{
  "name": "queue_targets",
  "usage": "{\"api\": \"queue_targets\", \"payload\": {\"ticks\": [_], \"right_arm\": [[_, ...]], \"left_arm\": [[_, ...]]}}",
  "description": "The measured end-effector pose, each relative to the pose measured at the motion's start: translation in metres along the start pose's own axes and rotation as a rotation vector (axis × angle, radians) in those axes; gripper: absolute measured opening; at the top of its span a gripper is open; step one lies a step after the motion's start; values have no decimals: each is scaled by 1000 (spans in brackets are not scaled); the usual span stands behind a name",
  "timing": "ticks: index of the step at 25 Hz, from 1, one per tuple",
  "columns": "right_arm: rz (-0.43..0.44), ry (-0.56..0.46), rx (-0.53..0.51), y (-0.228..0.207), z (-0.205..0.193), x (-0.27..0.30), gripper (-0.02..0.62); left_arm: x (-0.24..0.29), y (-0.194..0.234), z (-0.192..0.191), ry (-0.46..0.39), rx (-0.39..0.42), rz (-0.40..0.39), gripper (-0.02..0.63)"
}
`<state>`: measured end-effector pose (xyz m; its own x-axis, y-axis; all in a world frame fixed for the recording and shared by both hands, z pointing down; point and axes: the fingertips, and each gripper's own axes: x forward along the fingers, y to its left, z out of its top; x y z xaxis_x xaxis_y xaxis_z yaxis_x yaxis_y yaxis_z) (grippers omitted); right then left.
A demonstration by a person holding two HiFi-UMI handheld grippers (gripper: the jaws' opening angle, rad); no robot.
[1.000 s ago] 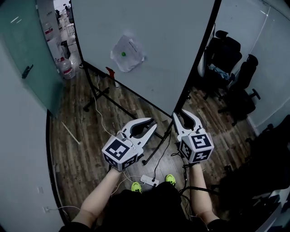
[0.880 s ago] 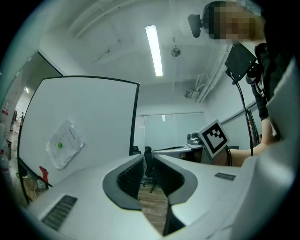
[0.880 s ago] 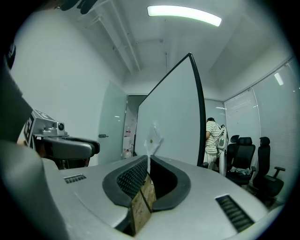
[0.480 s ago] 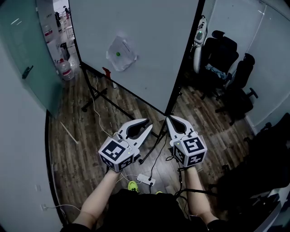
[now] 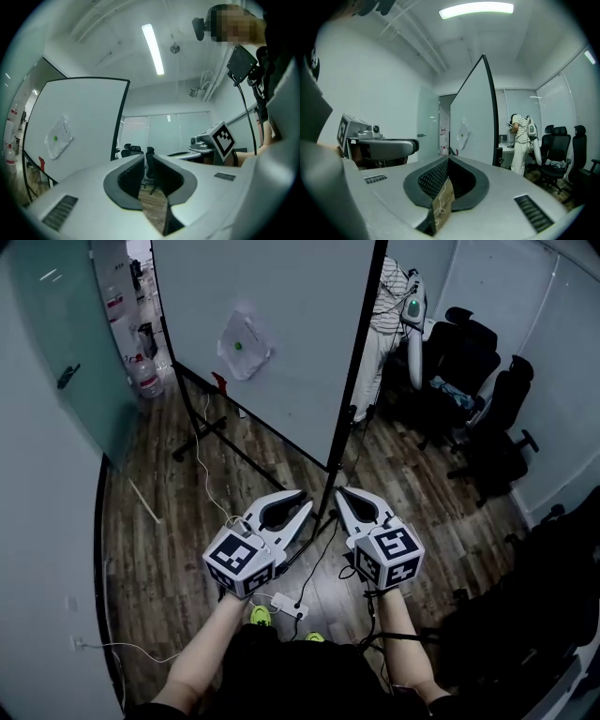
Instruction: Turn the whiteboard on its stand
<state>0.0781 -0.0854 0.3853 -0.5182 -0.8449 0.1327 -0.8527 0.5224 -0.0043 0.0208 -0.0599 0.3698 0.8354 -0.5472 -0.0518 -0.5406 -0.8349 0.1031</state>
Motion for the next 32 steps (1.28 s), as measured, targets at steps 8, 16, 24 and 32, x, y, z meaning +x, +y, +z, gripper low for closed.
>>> {"api": "queue_targets", "payload": {"ticks": [8,16,24,32], "right_arm": [[84,-5,-7,-1,-9,-38,11],[158,1,-8,1,-21,-74,11],[187,-19,-2,9,-22,-92,9],[178,-14,-10,12,-22,-98,8]], "left_arm": [[6,-48,-14,-3,10,36,44],[8,-89,-25,-5,11,91,45],[1,-111,-32,8,10,118,44],[1,-115,-31,13,21,108,44]]}}
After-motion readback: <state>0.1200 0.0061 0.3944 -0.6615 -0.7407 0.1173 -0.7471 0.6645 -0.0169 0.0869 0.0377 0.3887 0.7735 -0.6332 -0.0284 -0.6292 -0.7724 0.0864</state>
